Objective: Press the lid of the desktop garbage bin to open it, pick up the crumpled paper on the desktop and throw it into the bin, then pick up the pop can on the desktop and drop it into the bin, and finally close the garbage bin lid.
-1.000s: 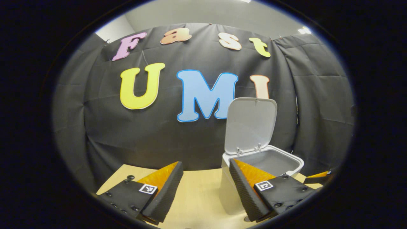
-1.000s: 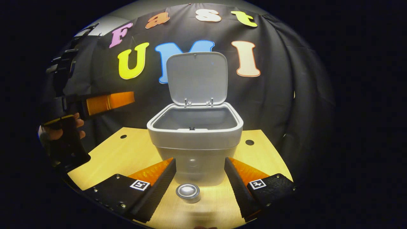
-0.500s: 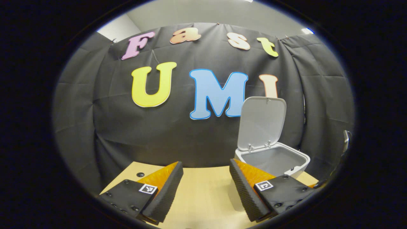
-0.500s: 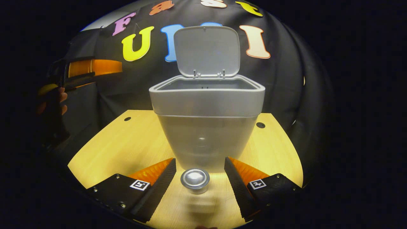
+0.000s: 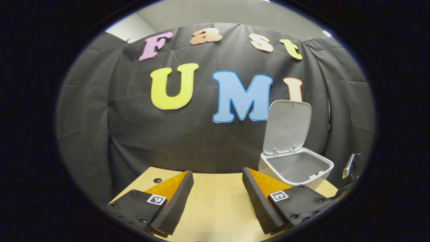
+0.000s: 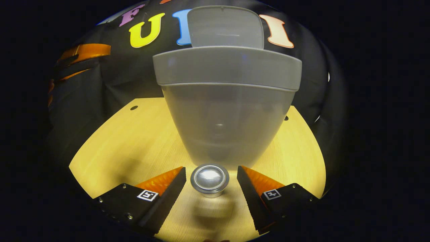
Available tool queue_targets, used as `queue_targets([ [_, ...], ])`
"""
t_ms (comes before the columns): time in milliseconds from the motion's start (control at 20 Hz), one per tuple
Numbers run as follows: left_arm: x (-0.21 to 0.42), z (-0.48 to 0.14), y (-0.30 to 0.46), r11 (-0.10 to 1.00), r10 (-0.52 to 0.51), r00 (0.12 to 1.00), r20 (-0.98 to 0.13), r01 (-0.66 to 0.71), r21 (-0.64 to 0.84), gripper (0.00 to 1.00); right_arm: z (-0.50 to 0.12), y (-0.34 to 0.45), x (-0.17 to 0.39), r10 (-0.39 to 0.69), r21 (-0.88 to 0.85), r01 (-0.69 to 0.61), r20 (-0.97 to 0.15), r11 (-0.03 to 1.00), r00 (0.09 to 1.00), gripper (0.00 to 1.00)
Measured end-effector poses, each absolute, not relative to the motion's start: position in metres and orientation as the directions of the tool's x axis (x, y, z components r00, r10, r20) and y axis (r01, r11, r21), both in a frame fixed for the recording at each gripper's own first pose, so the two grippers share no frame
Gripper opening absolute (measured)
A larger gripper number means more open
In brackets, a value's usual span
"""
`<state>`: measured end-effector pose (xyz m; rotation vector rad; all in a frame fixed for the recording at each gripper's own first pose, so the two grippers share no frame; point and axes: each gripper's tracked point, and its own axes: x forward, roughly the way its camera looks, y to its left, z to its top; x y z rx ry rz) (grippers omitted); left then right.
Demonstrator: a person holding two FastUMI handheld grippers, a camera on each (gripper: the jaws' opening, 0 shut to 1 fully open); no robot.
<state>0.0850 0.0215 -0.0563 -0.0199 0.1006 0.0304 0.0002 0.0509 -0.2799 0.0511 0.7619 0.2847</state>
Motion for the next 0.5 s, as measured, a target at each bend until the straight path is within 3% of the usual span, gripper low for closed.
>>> queue_targets([
  [500, 0.078, -0.063, 0.039, 0.998, 0.064, 0.992, -0.107, -0.066, -0.016, 1.0, -0.298, 0.054, 0.003, 0.262, 0.133, -0.241, -0.714, 0.961, 0.65, 0.95],
])
